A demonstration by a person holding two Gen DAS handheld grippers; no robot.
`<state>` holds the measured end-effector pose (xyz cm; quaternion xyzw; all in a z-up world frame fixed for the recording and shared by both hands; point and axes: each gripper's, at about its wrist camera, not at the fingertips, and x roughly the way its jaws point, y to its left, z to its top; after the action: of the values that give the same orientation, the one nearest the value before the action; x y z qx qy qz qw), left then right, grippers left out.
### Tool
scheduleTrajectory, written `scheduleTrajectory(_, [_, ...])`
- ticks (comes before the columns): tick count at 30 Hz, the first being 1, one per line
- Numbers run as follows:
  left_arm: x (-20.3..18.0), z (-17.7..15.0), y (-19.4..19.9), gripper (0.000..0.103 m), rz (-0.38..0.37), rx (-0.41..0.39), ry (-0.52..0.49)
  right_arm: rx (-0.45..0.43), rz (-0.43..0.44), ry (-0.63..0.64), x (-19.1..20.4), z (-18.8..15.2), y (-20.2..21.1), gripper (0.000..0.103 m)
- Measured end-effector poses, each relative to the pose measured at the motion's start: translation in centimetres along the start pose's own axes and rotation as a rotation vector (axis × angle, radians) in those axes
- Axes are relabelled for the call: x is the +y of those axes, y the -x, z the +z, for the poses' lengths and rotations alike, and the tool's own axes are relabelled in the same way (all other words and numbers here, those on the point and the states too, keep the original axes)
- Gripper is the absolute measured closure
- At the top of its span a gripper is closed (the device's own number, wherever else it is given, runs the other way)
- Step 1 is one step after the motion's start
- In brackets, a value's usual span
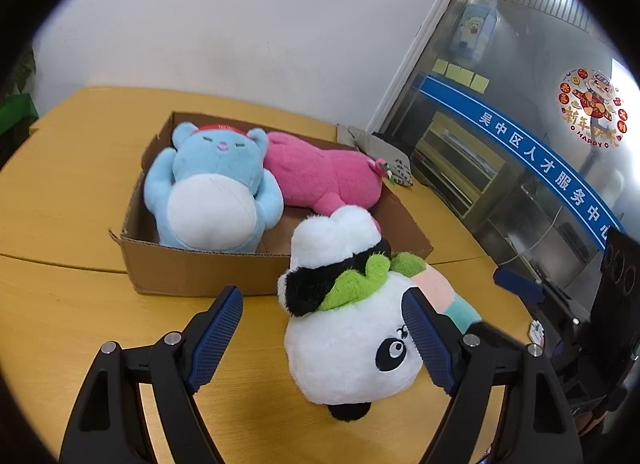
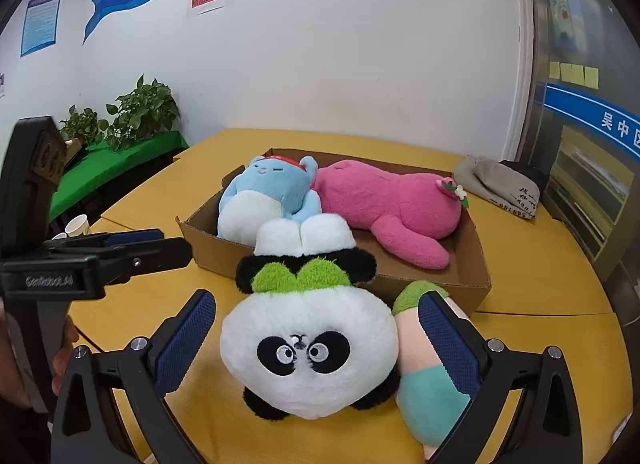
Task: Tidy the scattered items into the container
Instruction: 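Move both grippers to the panda plush on the table, then close both grippers on the panda plush and lift it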
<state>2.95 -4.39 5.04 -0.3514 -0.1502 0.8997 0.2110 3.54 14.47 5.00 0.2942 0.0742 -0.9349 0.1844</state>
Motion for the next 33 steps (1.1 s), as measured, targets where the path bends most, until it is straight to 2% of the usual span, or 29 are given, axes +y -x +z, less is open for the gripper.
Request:
scheduleTrajectory(2, [1.3,0.0,-1.7,0.021,-0.05,0.043,0.04,0.02,0.019,0.007,-0.3,-0.9,-1.0,0.0])
scheduleTrajectory(5, [3.1,-0.4,-4.1,0.021,-0.096,0.1,0.095,0.1,0.068,0.002,-0.7,-3.0,-3.8,0.0])
scheduleTrajectory(9, [4.8,-1.1,-6.8,0.021,-0.13,0.147,0.142,0.178,0.067,0.001,-0.4,-4.9,-7.1,0.0])
scheduleTrajectory(11, [5.2,-1.4,-7.6,0.021,-0.15,0.159,0.154,0.19,0.05,0.002,-0.2,-5.4,-8.1,0.002])
scheduleTrajectory(12, [5.4,-1.5,-7.9,0.021,-0.161,0.164,0.157,0.185,0.057,0.001,-0.1,-5.5,-8.3,0.004])
scheduleTrajectory(16, [5.5,-1.9,-8.2,0.021,-0.205,0.165,0.147,0.185,0.096,0.002,0.0,-5.9,-7.8,0.024])
scheduleTrajectory(19, [5.6,-2.0,-8.3,0.021,-0.248,0.169,0.14,0.202,0.177,-0.023,0.1,-6.5,-7.1,0.035])
scheduleTrajectory(21, [5.4,-2.1,-7.9,0.021,-0.255,0.177,0.096,0.205,0.255,-0.037,0.1,-7.0,-6.6,0.033])
scheduleTrajectory(22, [5.4,-2.1,-7.7,0.021,-0.258,0.18,0.076,0.183,0.252,-0.032,-0.1,-7.0,-6.2,0.025])
scheduleTrajectory(23, [5.5,-2.1,-7.3,0.021,-0.259,0.178,0.063,0.161,0.248,-0.029,-0.5,-6.9,-5.8,0.013])
scheduleTrajectory(25, [5.8,-2.2,-6.6,0.021,-0.259,0.175,0.037,0.121,0.253,-0.058,-2.0,-6.4,-5.5,0.002])
scheduleTrajectory(28, [7.0,-2.6,-6.2,0.021,-0.259,0.179,0.041,0.098,0.313,-0.078,-4.0,-5.3,-6.3,0.002])
scheduleTrajectory(31, [8.1,-3.2,-7.3,0.021,-0.293,0.207,0.064,0.131,0.29,-0.007,-4.4,-4.7,-8.8,0.003])
scheduleTrajectory(33, [8.7,-3.5,-7.9,0.021,-0.322,0.211,0.087,0.191,0.409,-0.079,-5.0,-5.0,-10.8,0.006])
